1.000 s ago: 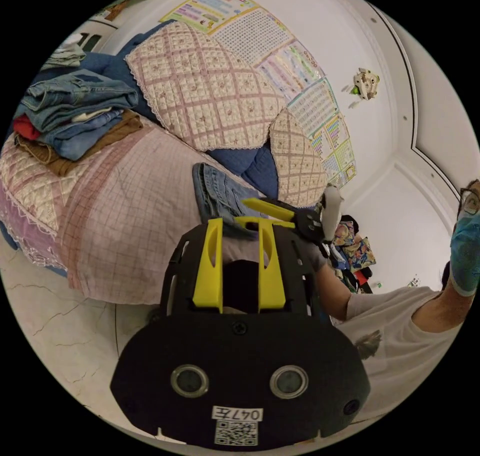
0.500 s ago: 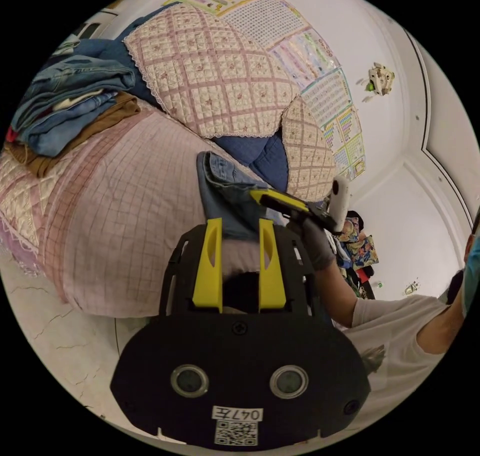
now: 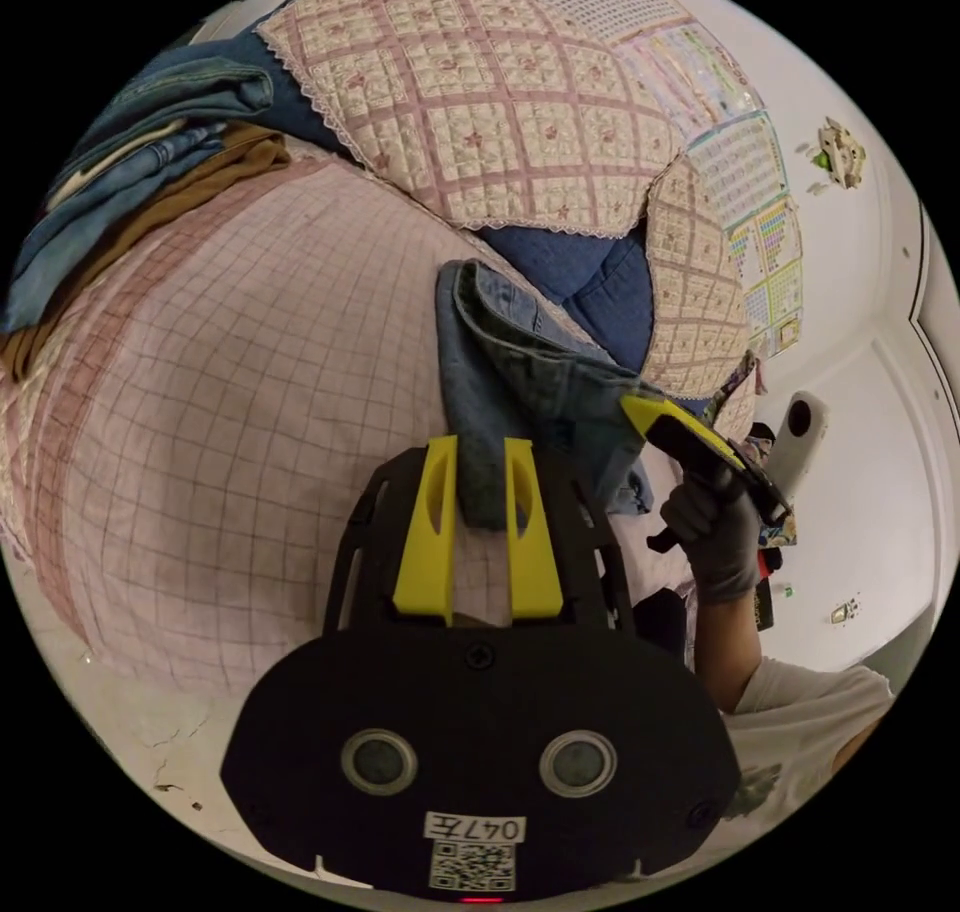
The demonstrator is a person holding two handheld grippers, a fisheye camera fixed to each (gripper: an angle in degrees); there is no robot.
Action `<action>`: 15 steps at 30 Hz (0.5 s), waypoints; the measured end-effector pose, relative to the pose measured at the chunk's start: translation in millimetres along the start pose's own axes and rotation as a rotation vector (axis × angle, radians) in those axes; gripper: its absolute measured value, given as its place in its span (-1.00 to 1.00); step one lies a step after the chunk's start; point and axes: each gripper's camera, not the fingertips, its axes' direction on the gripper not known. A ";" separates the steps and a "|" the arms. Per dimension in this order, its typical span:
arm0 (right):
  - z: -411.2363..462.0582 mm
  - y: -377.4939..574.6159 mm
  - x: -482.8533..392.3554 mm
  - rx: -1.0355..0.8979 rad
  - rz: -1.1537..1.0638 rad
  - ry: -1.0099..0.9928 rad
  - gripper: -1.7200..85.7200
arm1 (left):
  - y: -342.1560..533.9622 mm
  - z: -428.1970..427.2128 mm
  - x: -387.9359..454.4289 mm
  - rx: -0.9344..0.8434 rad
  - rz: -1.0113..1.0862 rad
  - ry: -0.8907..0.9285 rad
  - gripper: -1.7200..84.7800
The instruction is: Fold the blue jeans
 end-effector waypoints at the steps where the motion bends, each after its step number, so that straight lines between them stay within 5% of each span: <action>1: 2.9 1.4 -1.7 -0.013 -0.019 0.001 -0.84 | -4.1 5.1 2.3 0.004 0.001 -0.025 -0.79; 15: 16.3 34.5 -39.4 -0.121 -0.258 0.218 -0.68 | -75.0 24.4 26.4 -0.066 0.118 -0.064 -0.85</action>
